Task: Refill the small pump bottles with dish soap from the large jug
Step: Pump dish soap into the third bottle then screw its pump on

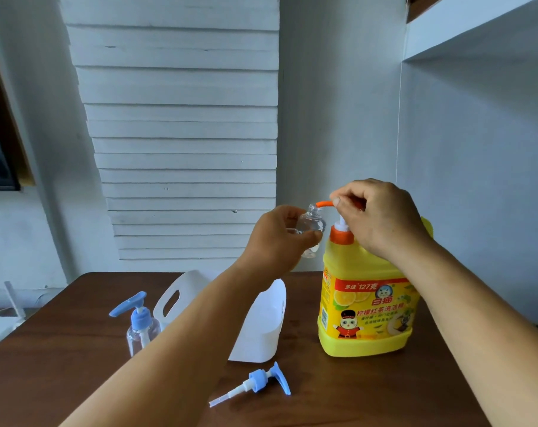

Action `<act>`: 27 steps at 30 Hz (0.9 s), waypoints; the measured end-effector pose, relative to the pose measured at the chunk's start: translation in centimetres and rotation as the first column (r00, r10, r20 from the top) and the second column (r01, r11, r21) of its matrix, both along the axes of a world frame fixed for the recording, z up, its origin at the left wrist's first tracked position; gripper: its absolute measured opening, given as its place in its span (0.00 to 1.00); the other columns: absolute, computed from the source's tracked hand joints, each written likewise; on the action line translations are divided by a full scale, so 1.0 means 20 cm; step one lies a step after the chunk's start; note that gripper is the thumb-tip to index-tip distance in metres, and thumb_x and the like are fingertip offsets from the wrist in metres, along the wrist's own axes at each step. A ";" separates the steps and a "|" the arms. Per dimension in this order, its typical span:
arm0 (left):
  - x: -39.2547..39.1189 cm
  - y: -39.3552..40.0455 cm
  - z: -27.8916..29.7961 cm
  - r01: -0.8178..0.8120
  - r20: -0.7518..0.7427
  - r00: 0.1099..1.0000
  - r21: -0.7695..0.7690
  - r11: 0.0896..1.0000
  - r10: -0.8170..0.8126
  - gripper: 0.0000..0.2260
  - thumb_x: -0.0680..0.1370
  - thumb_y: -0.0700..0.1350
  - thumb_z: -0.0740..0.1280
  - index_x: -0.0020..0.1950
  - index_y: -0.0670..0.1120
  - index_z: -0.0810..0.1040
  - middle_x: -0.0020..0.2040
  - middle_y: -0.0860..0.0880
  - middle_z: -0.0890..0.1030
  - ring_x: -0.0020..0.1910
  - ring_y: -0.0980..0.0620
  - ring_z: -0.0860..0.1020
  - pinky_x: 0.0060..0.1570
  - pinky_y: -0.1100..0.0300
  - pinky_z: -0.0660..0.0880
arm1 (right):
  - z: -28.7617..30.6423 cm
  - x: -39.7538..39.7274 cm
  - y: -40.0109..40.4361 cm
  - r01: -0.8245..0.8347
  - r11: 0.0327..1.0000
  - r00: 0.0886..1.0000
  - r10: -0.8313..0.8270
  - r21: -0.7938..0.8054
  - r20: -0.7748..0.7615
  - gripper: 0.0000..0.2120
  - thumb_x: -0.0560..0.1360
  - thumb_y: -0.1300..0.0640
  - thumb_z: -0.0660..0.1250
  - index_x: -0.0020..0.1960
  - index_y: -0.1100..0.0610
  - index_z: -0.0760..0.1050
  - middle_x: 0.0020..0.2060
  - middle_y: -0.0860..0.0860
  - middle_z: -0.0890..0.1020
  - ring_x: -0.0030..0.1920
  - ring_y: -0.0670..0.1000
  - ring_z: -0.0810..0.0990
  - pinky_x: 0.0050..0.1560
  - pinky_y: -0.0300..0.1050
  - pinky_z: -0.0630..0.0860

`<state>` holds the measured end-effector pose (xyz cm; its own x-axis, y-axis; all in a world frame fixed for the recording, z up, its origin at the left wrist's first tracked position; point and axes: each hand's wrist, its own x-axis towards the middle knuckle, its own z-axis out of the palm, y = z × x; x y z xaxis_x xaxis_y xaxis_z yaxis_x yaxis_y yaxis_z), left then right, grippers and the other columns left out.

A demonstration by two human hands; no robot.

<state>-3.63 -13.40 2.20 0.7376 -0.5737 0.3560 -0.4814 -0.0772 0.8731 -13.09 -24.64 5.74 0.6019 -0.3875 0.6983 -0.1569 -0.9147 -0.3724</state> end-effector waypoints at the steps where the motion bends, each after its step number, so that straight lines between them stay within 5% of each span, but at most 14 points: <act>1: 0.00 0.00 0.00 0.016 -0.037 0.999 -0.020 1.000 -0.017 0.16 0.72 0.43 0.72 0.58 0.44 0.77 0.52 0.48 0.82 0.49 0.51 0.81 0.42 0.68 0.74 | -0.01 0.00 0.00 0.001 1.000 1.000 -0.001 -0.001 0.009 0.10 0.78 0.55 0.63 0.51 0.57 0.81 0.48 0.53 0.83 0.42 0.46 0.73 0.36 0.25 0.61; 7: -0.01 0.01 -0.01 0.062 -0.108 0.992 -0.066 0.996 -0.069 0.17 0.72 0.41 0.72 0.60 0.43 0.76 0.52 0.48 0.82 0.43 0.59 0.79 0.35 0.75 0.71 | -0.01 0.01 0.00 0.008 1.000 1.000 -0.008 0.000 0.025 0.10 0.78 0.56 0.62 0.51 0.57 0.81 0.48 0.53 0.82 0.42 0.47 0.73 0.35 0.24 0.60; 14: -0.02 0.04 -0.02 0.071 -0.117 0.990 -0.084 0.994 -0.081 0.17 0.72 0.41 0.72 0.60 0.43 0.77 0.52 0.48 0.82 0.46 0.55 0.80 0.40 0.70 0.72 | -0.01 0.01 0.01 0.039 0.999 0.999 -0.039 -0.025 0.001 0.11 0.79 0.55 0.60 0.53 0.57 0.80 0.50 0.53 0.82 0.44 0.47 0.72 0.35 0.28 0.62; 20: -0.01 0.12 -0.03 0.050 -0.125 0.990 -0.107 0.993 -0.063 0.17 0.72 0.41 0.72 0.60 0.43 0.77 0.53 0.47 0.83 0.46 0.55 0.80 0.36 0.74 0.73 | 0.00 0.04 0.06 0.078 0.993 0.997 -0.077 -0.084 0.015 0.11 0.78 0.57 0.62 0.56 0.55 0.81 0.57 0.52 0.82 0.59 0.54 0.75 0.55 0.44 0.72; 27: -0.03 0.28 -0.06 -0.005 -0.117 0.993 -0.092 0.996 -0.006 0.12 0.72 0.40 0.72 0.54 0.44 0.78 0.48 0.49 0.83 0.42 0.57 0.80 0.32 0.77 0.72 | -0.04 0.06 0.26 -0.019 0.996 1.000 0.018 -0.084 -0.014 0.10 0.76 0.56 0.64 0.56 0.53 0.81 0.55 0.49 0.82 0.60 0.51 0.73 0.54 0.42 0.70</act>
<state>-4.32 -7.74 0.94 0.7770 -0.5430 0.3186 -0.3756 0.0063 0.9268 -11.94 -19.49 5.02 0.6176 -0.3163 0.7201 -0.1436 -0.9455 -0.2921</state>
